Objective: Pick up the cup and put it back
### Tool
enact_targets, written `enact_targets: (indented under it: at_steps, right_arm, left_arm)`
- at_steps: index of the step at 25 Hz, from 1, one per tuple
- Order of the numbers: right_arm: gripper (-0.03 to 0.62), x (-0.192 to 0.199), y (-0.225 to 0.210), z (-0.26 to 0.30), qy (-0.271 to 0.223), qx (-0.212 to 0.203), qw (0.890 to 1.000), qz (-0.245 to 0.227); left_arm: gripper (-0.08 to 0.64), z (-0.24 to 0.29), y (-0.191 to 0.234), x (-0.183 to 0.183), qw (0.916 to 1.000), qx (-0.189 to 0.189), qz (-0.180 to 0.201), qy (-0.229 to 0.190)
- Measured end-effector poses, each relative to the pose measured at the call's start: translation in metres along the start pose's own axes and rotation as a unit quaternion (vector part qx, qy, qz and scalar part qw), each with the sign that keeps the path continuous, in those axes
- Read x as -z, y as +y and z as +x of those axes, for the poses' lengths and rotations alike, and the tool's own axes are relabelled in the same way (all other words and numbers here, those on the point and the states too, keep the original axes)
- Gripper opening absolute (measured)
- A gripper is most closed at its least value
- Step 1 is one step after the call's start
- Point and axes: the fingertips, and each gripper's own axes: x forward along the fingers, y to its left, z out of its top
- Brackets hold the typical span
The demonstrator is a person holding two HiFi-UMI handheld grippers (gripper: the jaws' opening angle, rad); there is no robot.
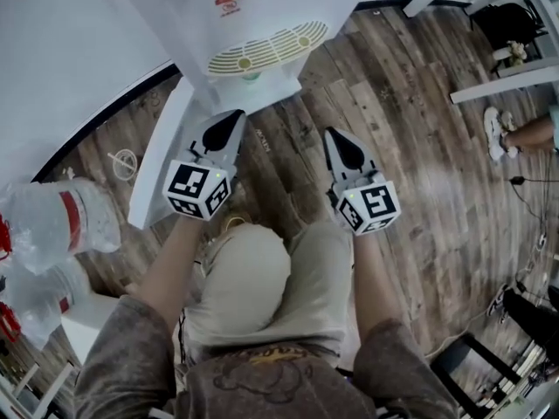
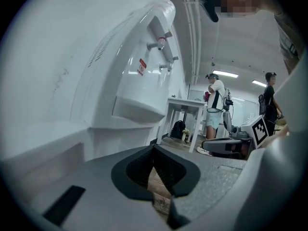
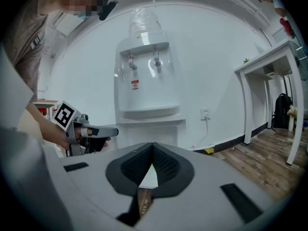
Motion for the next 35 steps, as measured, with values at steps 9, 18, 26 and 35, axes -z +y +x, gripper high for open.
enact_targets:
  at_steps: [9, 18, 26, 35]
  right_arm:
    - [0.002, 0.037, 0.002, 0.026, -0.027, -0.036, 0.999, -0.006]
    - [0.002, 0.057, -0.009, 0.02, -0.043, 0.0, 0.999, 0.018]
    - [0.002, 0.069, -0.004, 0.016, -0.052, -0.016, 0.998, 0.031]
    - [0.002, 0.067, 0.0, 0.016, -0.055, -0.03, 0.998, 0.028]
  left_arm:
    - [0.003, 0.007, 0.006, 0.032, 0.9998, -0.004, 0.004, -0.019]
    - [0.003, -0.005, 0.006, 0.053, 0.9996, -0.025, -0.005, -0.015]
    - [0.003, -0.004, 0.008, 0.065, 0.9994, -0.035, -0.001, -0.008]
    - [0.027, -0.002, 0.014, 0.078, 0.9987, -0.048, -0.007, -0.016]
